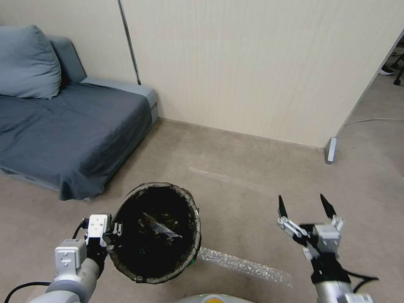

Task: Pick up the trash bin, then pick up the garbage from the floor and place it into the trash bin.

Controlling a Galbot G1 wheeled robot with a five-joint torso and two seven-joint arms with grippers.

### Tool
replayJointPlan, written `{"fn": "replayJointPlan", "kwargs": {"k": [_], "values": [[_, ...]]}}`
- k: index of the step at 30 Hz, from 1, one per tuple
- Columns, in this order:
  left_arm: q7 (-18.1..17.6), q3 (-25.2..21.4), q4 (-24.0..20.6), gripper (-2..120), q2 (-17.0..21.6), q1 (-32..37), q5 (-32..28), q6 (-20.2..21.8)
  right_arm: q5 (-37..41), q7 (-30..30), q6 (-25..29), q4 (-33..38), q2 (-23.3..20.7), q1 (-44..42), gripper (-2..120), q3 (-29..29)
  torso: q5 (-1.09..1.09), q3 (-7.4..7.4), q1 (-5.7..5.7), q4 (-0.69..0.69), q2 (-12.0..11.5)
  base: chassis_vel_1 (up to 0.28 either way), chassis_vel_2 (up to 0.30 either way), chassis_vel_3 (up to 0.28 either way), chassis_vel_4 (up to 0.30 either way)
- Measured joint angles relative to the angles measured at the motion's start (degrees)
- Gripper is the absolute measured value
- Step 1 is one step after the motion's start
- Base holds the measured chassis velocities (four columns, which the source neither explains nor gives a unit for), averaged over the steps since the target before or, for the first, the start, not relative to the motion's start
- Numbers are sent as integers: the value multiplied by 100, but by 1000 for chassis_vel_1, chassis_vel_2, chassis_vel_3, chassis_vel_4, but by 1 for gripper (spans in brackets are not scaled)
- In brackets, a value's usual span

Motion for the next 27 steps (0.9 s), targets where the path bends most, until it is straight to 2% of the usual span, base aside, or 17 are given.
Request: {"fn": "replayJointPlan", "kwargs": {"k": [17,27], "values": [[2,1,0,1,64,1,-61,121,90,8,136,193,-88,-353,100,182,0,0,0,0,0,0,0,0,0],[3,12,0,1,61,18,-64,159,200,2,95,198,-89,-395,100,281,0,0,0,2,0,71,70,71,70]]}}
